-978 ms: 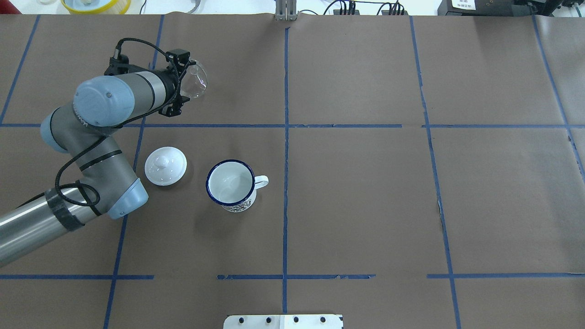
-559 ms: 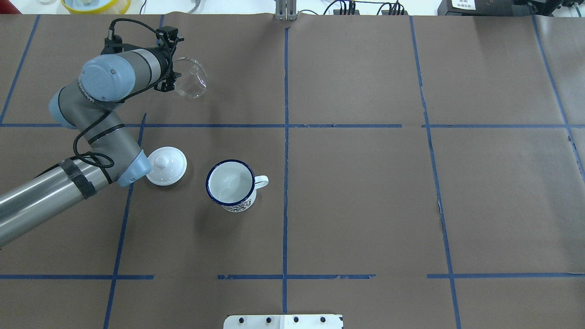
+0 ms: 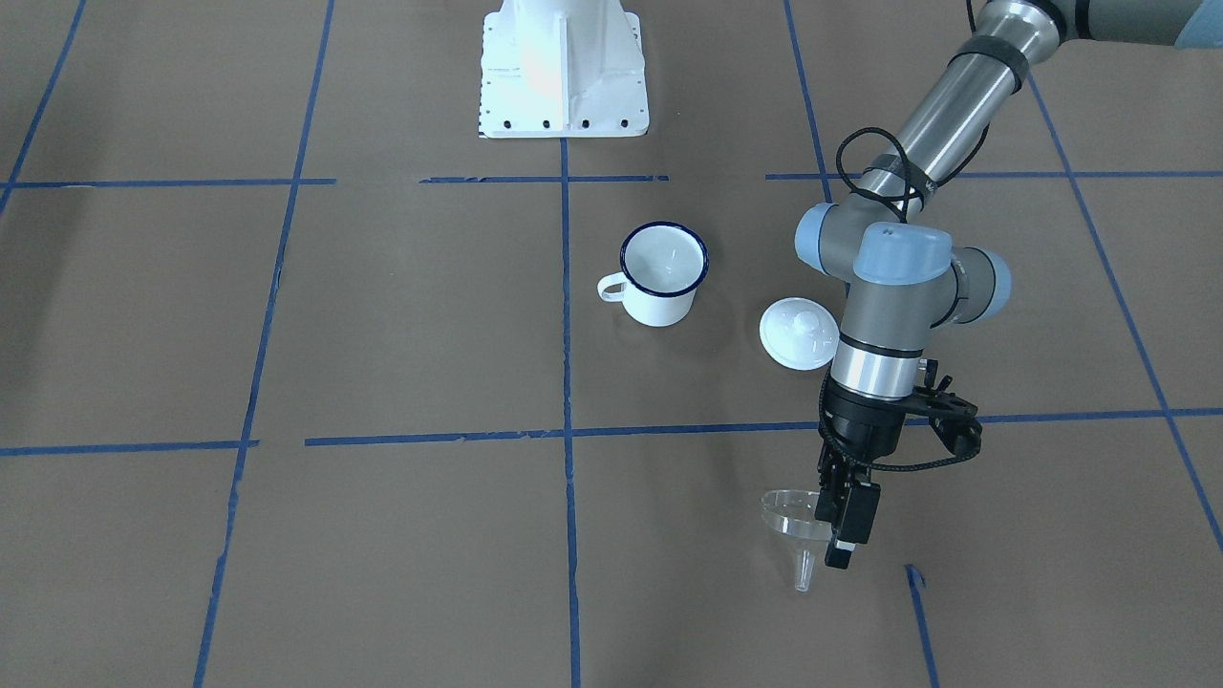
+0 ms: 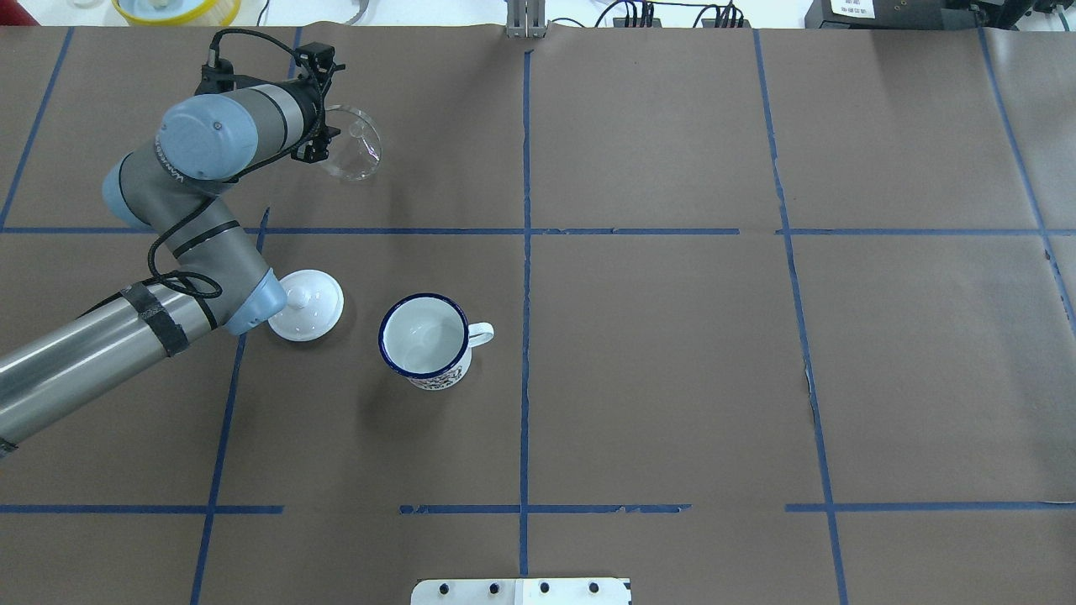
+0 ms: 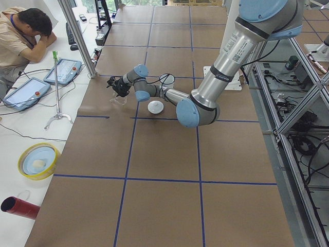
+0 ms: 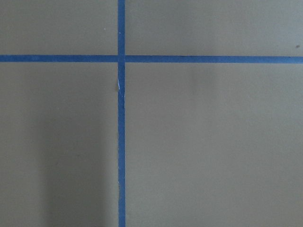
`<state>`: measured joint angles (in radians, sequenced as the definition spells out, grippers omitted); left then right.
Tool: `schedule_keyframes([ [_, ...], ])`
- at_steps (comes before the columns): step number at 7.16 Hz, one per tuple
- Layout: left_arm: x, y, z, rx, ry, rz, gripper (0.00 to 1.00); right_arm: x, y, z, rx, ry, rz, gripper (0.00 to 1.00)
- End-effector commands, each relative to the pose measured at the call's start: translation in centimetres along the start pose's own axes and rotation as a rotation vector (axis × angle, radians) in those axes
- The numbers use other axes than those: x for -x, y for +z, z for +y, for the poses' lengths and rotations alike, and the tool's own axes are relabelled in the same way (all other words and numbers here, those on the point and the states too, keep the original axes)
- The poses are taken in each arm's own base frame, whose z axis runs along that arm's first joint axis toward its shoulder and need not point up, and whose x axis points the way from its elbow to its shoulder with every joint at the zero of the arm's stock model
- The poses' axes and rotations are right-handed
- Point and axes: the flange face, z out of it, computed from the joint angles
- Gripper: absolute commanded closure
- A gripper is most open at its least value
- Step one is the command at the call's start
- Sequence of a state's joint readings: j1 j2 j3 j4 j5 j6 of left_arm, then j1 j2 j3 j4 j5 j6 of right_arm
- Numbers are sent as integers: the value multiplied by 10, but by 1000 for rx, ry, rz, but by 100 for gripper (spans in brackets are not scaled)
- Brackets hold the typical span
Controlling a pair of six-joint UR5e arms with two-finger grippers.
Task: Place funnel on cup
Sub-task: 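Grasp the clear glass funnel with the left gripper and lift it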
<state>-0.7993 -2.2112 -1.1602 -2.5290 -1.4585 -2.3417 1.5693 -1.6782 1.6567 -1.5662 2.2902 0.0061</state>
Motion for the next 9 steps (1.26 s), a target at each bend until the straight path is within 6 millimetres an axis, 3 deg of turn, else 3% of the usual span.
schedule_keyframes([
  [1,-4,-2,2,16,41,17,100,0,0,0,0,0,0,0],
  [4,-5,-3,1,14,45,19,100,0,0,0,0,0,0,0],
  [6,-24,-17,6,37,38,53,100,0,0,0,0,0,0,0],
  [8,-58,-66,34,163,101,34,100,0,0,0,0,0,0,0],
  [9,-77,-102,56,193,130,-15,100,0,0,0,0,0,0,0],
])
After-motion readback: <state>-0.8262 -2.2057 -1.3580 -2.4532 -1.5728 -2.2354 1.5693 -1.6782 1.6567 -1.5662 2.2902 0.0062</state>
